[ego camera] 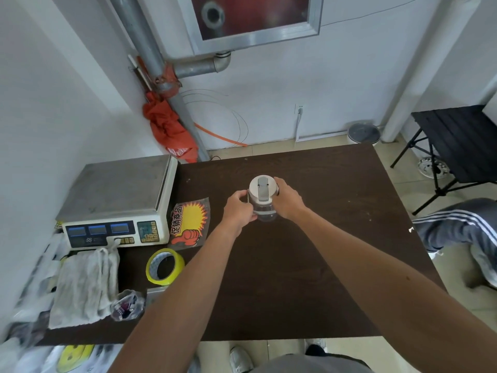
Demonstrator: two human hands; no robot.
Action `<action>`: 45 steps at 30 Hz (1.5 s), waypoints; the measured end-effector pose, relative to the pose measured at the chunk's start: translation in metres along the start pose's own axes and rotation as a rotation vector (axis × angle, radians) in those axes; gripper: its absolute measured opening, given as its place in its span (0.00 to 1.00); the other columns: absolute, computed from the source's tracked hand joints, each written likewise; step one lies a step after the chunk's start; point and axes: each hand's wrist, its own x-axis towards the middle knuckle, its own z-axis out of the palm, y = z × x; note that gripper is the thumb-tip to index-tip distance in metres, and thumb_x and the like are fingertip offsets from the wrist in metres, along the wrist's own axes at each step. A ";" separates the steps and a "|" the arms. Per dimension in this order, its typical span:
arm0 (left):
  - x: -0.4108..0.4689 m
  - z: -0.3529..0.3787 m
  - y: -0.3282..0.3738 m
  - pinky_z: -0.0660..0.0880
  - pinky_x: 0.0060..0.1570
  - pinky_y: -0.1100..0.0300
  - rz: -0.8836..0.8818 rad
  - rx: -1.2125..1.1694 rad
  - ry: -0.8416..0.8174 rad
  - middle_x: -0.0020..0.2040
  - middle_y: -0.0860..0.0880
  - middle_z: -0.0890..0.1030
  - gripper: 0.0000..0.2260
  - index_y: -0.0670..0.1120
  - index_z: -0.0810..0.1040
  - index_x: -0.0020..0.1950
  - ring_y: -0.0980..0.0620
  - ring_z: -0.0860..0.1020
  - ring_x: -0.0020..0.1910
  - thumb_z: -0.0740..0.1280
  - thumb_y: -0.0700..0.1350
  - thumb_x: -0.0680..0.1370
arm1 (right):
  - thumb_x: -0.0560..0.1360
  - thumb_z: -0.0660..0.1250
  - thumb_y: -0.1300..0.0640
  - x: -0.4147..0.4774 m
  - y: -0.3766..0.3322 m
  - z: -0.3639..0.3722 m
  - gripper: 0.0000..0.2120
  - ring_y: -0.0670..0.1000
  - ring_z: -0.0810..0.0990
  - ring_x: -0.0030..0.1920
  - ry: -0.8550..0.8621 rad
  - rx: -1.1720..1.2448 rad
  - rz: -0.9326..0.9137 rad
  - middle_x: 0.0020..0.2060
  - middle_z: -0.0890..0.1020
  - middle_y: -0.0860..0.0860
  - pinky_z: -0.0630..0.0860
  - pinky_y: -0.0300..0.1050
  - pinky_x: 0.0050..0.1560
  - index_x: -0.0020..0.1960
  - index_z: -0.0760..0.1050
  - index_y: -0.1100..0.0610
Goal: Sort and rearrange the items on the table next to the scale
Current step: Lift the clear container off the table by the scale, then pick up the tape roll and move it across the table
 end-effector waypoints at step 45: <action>-0.052 -0.228 -0.165 0.76 0.39 0.58 -0.166 -0.301 0.250 0.46 0.44 0.81 0.10 0.46 0.78 0.59 0.50 0.80 0.38 0.63 0.37 0.80 | 0.80 0.59 0.59 -0.074 -0.103 0.187 0.23 0.62 0.75 0.65 -0.341 -0.576 -0.504 0.68 0.72 0.56 0.74 0.55 0.61 0.74 0.65 0.51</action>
